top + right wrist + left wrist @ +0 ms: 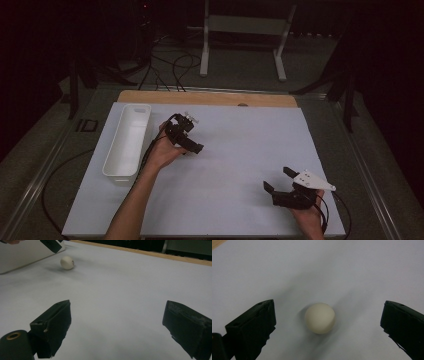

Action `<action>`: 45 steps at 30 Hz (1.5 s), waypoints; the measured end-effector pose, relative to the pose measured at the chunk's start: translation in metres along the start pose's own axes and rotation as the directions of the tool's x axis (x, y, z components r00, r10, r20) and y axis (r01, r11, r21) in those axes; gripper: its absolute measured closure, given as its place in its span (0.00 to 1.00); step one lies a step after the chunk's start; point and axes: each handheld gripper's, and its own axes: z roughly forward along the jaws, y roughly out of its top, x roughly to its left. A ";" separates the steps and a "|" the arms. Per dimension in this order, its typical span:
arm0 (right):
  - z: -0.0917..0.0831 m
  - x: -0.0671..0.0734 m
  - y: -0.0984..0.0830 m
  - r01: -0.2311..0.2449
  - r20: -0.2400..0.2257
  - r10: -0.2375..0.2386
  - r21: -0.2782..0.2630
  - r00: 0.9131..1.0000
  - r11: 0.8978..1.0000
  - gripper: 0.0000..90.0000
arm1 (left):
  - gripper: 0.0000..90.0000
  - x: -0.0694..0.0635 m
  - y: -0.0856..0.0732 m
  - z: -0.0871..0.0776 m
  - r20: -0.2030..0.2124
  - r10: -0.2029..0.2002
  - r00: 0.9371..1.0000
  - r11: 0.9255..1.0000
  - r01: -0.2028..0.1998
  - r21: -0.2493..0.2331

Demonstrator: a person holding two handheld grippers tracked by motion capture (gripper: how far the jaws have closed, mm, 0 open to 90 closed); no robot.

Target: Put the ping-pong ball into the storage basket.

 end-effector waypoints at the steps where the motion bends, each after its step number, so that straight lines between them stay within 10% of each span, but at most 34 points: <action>1: 0.000 0.000 0.000 -0.001 -0.001 0.001 0.000 1.000 1.000 0.09 | 0.01 0.000 0.000 0.001 0.000 -0.003 1.000 1.000 0.003 0.003; 45: 0.000 -0.001 0.000 -0.006 -0.001 0.006 0.002 1.000 1.000 0.09 | 0.15 0.006 0.000 0.031 0.024 -0.079 0.997 0.990 0.075 0.117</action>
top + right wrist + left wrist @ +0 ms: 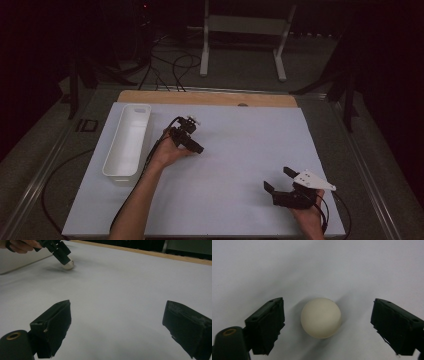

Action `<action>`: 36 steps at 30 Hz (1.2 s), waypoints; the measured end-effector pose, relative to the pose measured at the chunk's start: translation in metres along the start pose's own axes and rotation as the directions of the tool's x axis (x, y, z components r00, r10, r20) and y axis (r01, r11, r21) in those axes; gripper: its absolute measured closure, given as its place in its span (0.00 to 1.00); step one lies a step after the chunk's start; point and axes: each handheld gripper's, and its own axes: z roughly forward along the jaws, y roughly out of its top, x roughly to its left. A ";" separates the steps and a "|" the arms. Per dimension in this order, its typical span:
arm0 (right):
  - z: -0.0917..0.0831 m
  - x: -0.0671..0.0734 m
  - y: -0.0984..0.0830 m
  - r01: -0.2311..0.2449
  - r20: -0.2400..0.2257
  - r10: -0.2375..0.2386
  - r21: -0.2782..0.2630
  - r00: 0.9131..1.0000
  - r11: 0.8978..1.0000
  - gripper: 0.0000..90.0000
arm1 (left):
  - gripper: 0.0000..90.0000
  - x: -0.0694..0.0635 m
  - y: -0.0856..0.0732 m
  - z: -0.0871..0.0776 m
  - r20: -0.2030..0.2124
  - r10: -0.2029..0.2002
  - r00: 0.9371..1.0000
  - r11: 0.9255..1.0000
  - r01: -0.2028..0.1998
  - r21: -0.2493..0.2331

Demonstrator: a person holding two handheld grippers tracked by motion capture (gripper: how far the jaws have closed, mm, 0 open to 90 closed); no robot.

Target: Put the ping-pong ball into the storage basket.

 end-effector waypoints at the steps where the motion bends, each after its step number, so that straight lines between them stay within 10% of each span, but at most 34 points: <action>1: 0.000 0.000 0.000 -0.001 -0.001 0.001 -0.001 1.000 1.000 0.09 | 0.17 0.000 0.000 0.000 0.003 -0.004 1.000 1.000 0.004 0.001; 36: -0.001 -0.001 0.000 0.001 0.004 -0.001 -0.005 1.000 1.000 0.09 | 0.56 0.004 -0.003 0.006 -0.013 -0.020 1.000 0.999 0.021 0.048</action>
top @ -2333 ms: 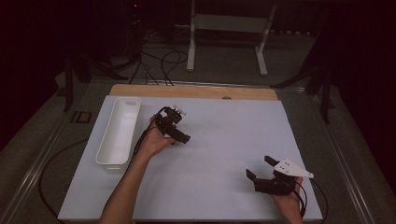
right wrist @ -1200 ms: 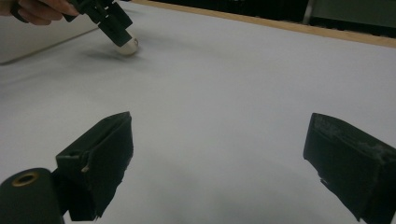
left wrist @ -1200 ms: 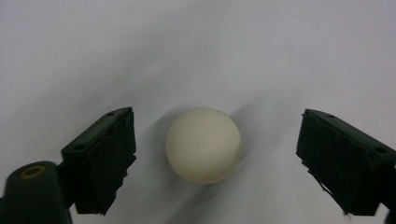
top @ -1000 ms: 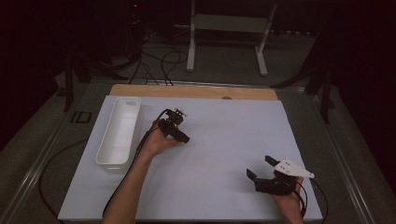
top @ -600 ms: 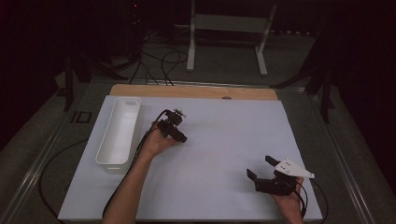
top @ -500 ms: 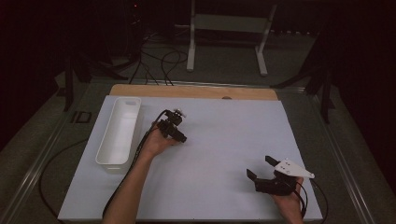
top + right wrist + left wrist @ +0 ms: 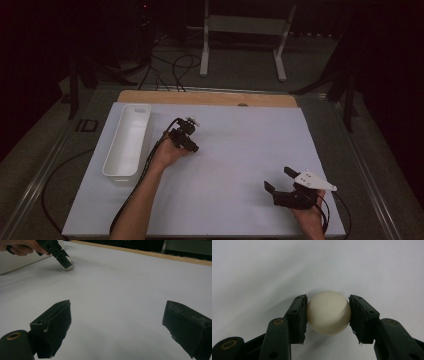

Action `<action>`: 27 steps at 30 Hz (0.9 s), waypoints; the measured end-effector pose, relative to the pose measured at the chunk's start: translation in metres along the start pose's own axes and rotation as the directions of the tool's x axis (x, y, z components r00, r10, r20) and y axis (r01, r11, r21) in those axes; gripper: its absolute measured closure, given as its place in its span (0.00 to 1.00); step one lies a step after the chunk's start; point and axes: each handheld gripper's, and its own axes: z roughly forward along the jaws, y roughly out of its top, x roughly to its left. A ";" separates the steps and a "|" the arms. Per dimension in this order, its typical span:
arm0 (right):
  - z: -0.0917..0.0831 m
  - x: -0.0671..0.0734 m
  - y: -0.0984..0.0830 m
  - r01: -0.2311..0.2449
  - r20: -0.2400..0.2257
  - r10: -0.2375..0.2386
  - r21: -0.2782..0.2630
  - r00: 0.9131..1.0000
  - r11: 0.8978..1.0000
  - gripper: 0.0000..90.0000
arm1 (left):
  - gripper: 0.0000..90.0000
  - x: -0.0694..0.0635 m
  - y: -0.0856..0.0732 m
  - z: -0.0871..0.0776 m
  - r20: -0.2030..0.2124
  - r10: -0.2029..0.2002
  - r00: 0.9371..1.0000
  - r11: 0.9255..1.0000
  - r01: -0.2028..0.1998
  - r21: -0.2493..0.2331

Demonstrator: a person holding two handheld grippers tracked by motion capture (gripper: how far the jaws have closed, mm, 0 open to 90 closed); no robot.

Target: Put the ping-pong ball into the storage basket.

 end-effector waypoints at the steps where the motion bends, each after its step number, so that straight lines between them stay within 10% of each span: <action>1: 0.000 0.000 0.000 0.001 -0.001 -0.001 -0.001 1.000 1.000 0.09 | 0.56 0.000 0.000 0.000 -0.002 0.000 1.000 1.000 0.000 0.001; 27: 0.001 0.000 0.000 -0.002 -0.005 0.002 0.000 1.000 1.000 0.09 | 0.57 -0.001 -0.001 -0.018 -0.017 0.001 1.000 0.999 -0.002 -0.049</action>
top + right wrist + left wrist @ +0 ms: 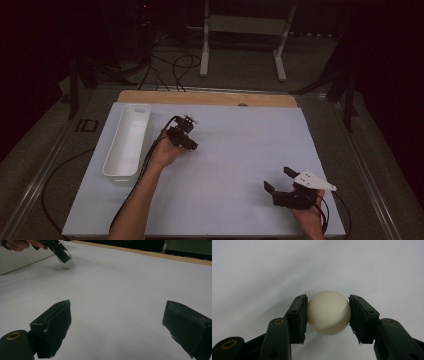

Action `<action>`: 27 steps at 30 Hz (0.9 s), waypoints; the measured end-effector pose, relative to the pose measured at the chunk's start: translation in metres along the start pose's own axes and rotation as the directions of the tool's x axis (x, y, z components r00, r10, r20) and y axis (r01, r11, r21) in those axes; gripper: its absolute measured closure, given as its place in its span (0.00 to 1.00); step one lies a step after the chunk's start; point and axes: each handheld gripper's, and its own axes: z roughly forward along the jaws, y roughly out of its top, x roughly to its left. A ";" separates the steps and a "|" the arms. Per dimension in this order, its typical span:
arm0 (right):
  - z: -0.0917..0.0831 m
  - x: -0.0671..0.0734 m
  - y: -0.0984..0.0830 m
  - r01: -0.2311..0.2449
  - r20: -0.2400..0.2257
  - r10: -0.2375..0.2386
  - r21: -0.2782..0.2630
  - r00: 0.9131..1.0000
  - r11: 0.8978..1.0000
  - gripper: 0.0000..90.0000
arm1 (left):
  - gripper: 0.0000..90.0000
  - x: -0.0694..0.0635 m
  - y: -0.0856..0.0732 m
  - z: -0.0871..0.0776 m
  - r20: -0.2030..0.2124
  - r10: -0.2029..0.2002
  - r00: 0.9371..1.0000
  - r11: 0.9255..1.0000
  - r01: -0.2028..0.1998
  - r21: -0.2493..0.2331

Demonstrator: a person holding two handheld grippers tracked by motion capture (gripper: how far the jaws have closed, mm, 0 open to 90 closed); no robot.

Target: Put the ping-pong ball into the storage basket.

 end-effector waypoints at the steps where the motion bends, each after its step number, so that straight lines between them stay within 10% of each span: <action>1: 0.000 0.000 0.000 0.000 0.001 0.000 0.001 1.000 1.000 0.09 | 0.57 0.000 0.000 -0.001 0.000 0.000 1.000 1.000 0.000 -0.004; 27: -0.001 -0.001 0.000 -0.002 0.006 0.002 -0.007 1.000 1.000 0.09 | 0.57 -0.003 -0.002 -0.019 -0.007 0.001 1.000 0.999 -0.001 -0.048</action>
